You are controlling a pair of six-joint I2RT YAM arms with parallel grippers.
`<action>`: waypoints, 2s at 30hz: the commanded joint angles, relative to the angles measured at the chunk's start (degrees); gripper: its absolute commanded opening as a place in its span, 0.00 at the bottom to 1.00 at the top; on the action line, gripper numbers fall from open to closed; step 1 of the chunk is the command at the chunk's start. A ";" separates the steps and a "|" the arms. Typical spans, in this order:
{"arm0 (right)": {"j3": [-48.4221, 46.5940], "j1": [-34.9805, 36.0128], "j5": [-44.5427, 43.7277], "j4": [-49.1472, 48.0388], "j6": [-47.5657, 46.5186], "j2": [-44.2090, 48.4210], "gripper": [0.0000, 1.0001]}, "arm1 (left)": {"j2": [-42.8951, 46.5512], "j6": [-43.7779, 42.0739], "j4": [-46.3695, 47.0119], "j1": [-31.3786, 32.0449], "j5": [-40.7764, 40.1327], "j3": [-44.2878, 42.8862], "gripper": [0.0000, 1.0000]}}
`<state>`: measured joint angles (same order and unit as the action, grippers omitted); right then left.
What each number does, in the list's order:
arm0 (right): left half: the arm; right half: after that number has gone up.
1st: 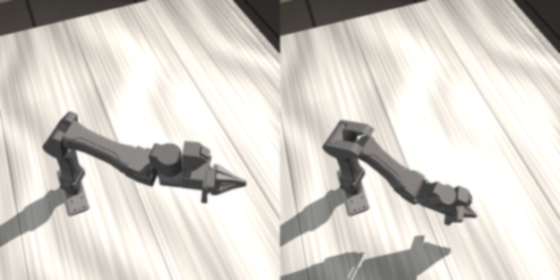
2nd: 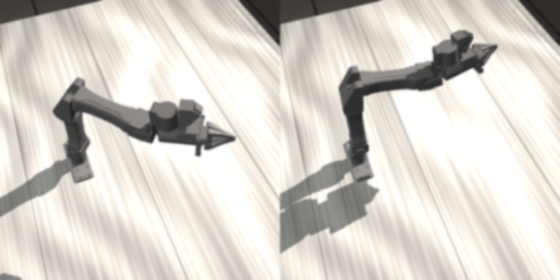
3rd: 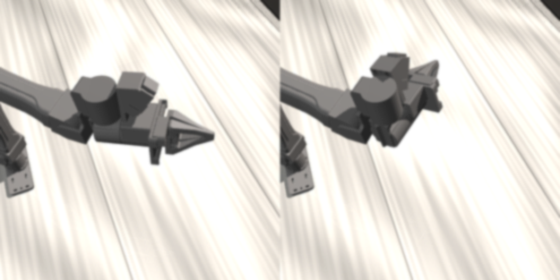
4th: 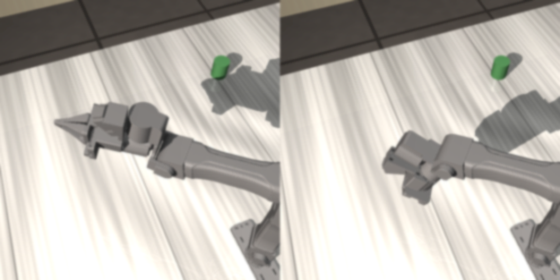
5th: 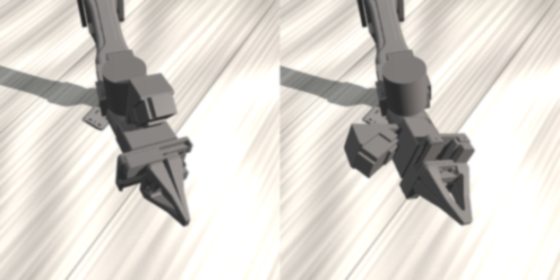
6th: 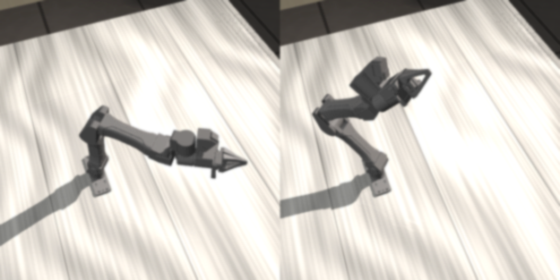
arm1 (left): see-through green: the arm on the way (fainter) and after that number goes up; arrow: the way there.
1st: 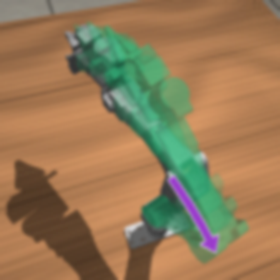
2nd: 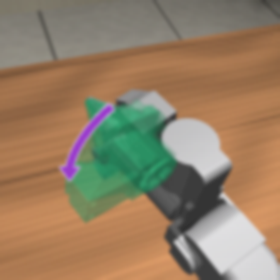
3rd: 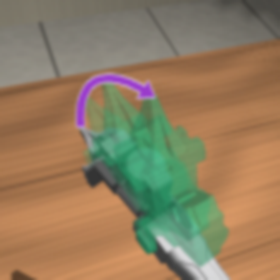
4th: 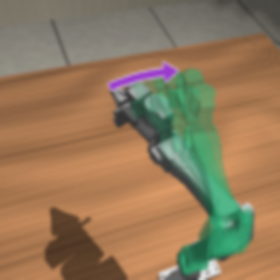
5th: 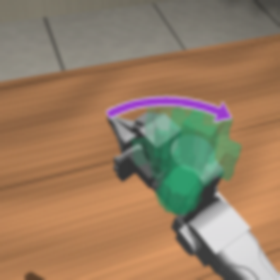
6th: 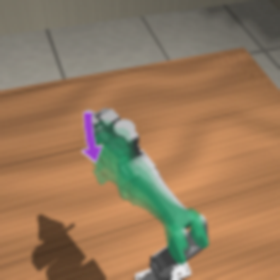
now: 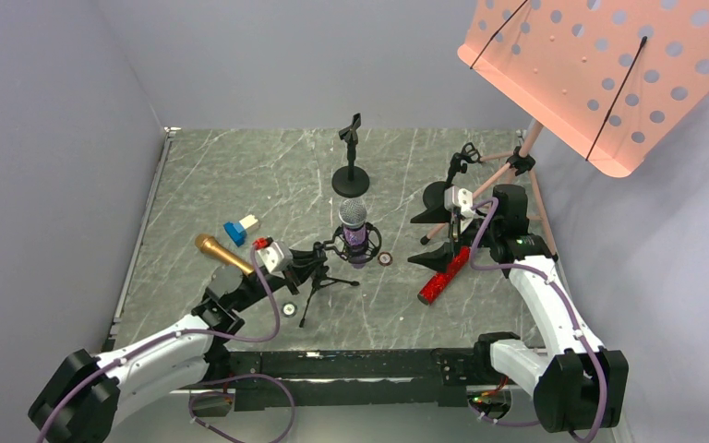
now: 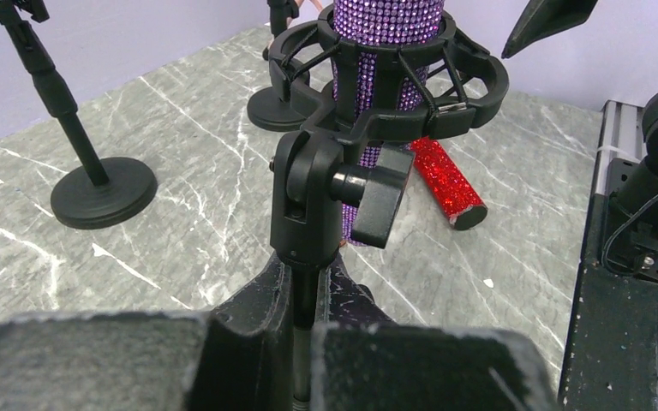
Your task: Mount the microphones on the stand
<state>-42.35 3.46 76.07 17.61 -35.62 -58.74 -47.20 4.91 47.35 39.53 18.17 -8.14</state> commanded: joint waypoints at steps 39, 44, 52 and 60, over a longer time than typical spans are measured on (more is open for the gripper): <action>-2.15 -0.37 2.20 5.40 -6.71 0.51 0.99 | -26.90 6.58 17.33 -39.31 5.67 -33.08 0.00; -3.23 -0.35 1.82 8.66 -9.55 -0.47 0.99 | -35.12 7.37 19.75 -44.23 6.28 -38.28 0.00; -4.10 -0.38 1.12 11.23 -12.05 -1.89 0.99 | -47.70 9.06 23.67 -49.89 6.87 -46.99 0.00; -5.58 -0.23 1.00 15.74 -16.15 -4.88 0.99 | -54.62 6.48 23.05 -51.74 6.66 -51.88 0.00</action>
<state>-45.28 3.31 76.25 31.03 -47.37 -62.54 -101.78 11.68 59.72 -11.66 24.18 -55.29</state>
